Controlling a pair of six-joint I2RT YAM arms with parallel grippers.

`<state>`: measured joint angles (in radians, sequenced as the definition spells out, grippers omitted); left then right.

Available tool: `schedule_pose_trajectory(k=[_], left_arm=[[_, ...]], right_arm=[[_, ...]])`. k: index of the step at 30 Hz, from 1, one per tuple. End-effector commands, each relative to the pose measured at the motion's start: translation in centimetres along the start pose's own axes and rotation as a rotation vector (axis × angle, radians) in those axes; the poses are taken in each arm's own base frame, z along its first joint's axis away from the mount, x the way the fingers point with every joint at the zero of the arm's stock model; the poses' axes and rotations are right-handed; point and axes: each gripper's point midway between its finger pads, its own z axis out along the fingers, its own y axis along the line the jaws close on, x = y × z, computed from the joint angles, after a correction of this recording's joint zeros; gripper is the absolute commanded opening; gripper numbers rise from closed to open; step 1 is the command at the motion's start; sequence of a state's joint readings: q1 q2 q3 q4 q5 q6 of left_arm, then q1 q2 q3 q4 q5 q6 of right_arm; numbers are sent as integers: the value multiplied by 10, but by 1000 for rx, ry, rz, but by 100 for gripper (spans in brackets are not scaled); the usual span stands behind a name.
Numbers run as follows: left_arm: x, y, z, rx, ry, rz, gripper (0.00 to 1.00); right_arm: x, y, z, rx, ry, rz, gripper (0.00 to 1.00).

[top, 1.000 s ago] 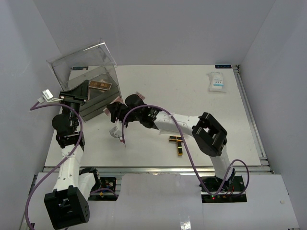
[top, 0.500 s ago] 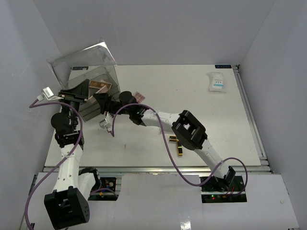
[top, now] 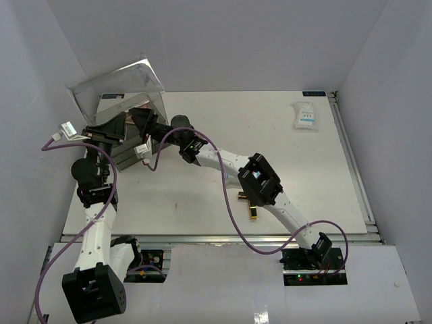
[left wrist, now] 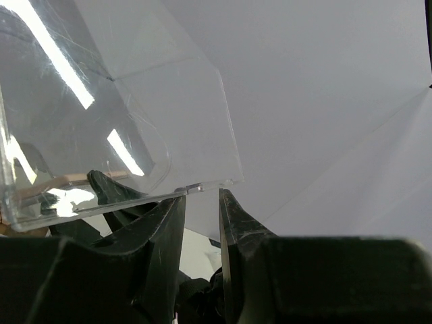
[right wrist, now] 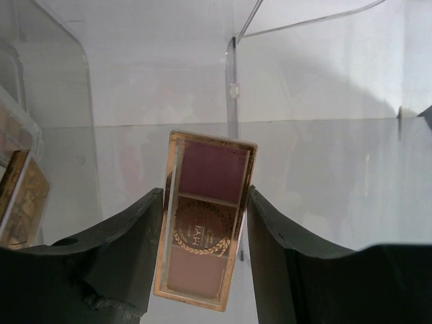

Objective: Organize the makeup

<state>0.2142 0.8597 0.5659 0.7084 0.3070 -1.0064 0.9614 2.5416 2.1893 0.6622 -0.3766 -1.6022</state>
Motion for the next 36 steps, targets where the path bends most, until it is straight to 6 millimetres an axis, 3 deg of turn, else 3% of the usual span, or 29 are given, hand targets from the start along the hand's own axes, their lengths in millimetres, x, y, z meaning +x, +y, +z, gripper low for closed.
schedule_pose_trajectory(k=[1, 4, 6, 8, 10, 13, 20, 23, 25, 28, 32, 33, 35, 36], left_arm=[[-15, -26, 2, 74, -31, 40, 37], [-16, -27, 1, 77, -30, 42, 37], [-15, -27, 1, 76, -27, 41, 37], [-16, -27, 1, 75, -28, 41, 37], [-16, -27, 2, 75, -28, 40, 37], [-15, -27, 2, 75, -26, 32, 37], [-17, -29, 3, 78, -28, 27, 37], [-18, -30, 4, 78, -29, 28, 37], [-19, -31, 4, 79, -30, 27, 37], [-19, -32, 4, 80, -29, 27, 37], [-19, -33, 4, 82, -29, 30, 37], [-19, -34, 3, 83, -30, 30, 37], [-19, -34, 1, 84, -32, 31, 37], [-19, -33, 1, 84, -32, 30, 37]], right_arm=[[14, -18, -2, 124, 34, 122, 12], [23, -8, -1, 116, 60, 184, 21], [26, -4, -2, 115, 67, 189, 35], [27, 1, -4, 116, 73, 190, 52], [25, 1, -5, 118, 69, 197, 76], [21, -2, -7, 109, 57, 209, 97], [9, -10, -12, 99, 42, 234, 90], [-10, -16, -19, 68, 7, 262, 90], [-24, -34, -23, 64, -27, 267, 90], [-51, -42, -35, 11, -79, 307, 90], [-78, -40, -55, -122, -84, 442, 91], [-79, -48, -59, -141, -70, 481, 92], [-87, -19, -77, -356, -25, 627, 99], [-87, -30, -80, -382, -24, 694, 99]])
